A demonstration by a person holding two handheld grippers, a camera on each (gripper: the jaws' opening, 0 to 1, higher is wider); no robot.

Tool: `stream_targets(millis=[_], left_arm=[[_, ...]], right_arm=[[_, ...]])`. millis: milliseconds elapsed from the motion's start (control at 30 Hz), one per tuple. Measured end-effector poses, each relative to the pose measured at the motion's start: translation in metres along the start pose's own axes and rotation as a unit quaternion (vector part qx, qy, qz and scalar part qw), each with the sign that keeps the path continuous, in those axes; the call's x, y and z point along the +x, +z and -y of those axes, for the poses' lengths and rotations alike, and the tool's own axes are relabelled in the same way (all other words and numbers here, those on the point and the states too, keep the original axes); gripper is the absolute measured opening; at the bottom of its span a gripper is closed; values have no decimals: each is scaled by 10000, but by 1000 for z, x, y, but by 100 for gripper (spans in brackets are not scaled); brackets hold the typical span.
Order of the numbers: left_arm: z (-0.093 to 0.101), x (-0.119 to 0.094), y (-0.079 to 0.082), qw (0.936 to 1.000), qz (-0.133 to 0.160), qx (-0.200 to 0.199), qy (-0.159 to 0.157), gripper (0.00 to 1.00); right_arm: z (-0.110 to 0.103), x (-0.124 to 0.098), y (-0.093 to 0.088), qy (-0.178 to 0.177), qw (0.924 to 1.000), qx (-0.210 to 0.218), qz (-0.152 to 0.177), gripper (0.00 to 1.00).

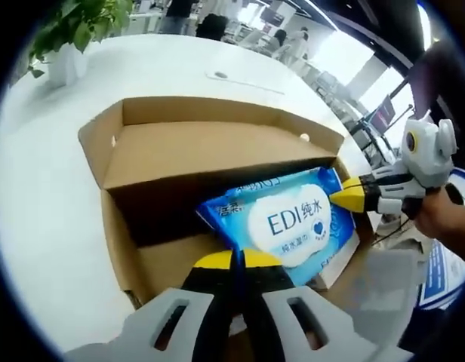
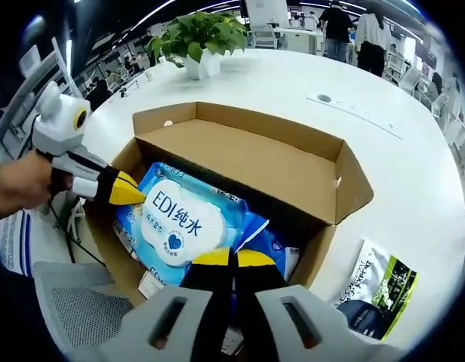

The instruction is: Operate the shoe box by opening the lid, removing the specified soft item, and placing it in the target area until the item is outside and the box remains undamaged.

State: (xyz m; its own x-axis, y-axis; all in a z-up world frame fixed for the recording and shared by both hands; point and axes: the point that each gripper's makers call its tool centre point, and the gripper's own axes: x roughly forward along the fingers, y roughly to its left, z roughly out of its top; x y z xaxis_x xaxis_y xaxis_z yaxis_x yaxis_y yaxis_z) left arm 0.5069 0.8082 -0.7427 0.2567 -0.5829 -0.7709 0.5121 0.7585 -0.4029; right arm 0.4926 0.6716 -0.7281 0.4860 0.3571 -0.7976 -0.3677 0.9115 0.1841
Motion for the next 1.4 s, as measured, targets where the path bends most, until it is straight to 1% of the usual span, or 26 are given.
stream_targets(millis=[133,233,367,533,667,700,800,833,867,900,1000,1067,1167,1200,1300,1333,1367,1400], left_arm=[[2,-6,-1,10000,-4,3,-9,0],[3,-12,1,10000,68,-28,-5,0],[5,-18,4,9999,141,24,24,0],[15,-28,11,9996,264,70,-11,0],[23,-31,15,9994,316,164,-30,0],[26,-32,18,9989,391,251,-33,0],[33,-33,22,9984,419,362,-63,0],[36,-34,23,9980,434,464,-81,0],[37,-34,26,9969,509,592,-79,0],[40,-35,27,9967,536,604,-78,0],[46,-35,29,9960,524,722,-111,0],[50,-36,32,9941,607,896,-119,0],[54,-35,33,9947,560,847,-169,0],[55,-35,35,9931,636,969,-167,0],[59,-35,36,9927,642,996,-204,0],[59,-36,39,9906,731,1145,-177,0],[58,-38,46,9865,936,1345,-79,0],[61,-38,42,9886,823,1255,-137,0]], right_arm=[[-4,-5,6,12,10000,-51,79,0],[-6,-8,10,28,9999,-79,124,0],[-9,-15,14,27,9998,-108,189,0],[-7,-26,17,18,9995,-66,314,0],[-5,-35,18,-14,9992,-47,394,0],[-5,-39,18,-33,9991,-24,433,0],[-1,-47,19,-73,9986,29,522,0],[0,-50,19,-86,9985,35,538,0],[1,-51,19,-97,9984,42,557,0],[3,-54,19,-115,9982,48,593,0],[5,-60,18,-142,9978,87,639,0],[7,-65,18,-165,9974,112,692,0],[8,-68,18,-196,9972,119,711,0],[10,-69,17,-211,9971,125,724,0],[12,-72,17,-230,9967,160,757,0],[12,-72,17,-228,9967,167,760,0],[11,-74,17,-222,9964,187,793,0],[11,-74,17,-228,9965,187,777,0]])
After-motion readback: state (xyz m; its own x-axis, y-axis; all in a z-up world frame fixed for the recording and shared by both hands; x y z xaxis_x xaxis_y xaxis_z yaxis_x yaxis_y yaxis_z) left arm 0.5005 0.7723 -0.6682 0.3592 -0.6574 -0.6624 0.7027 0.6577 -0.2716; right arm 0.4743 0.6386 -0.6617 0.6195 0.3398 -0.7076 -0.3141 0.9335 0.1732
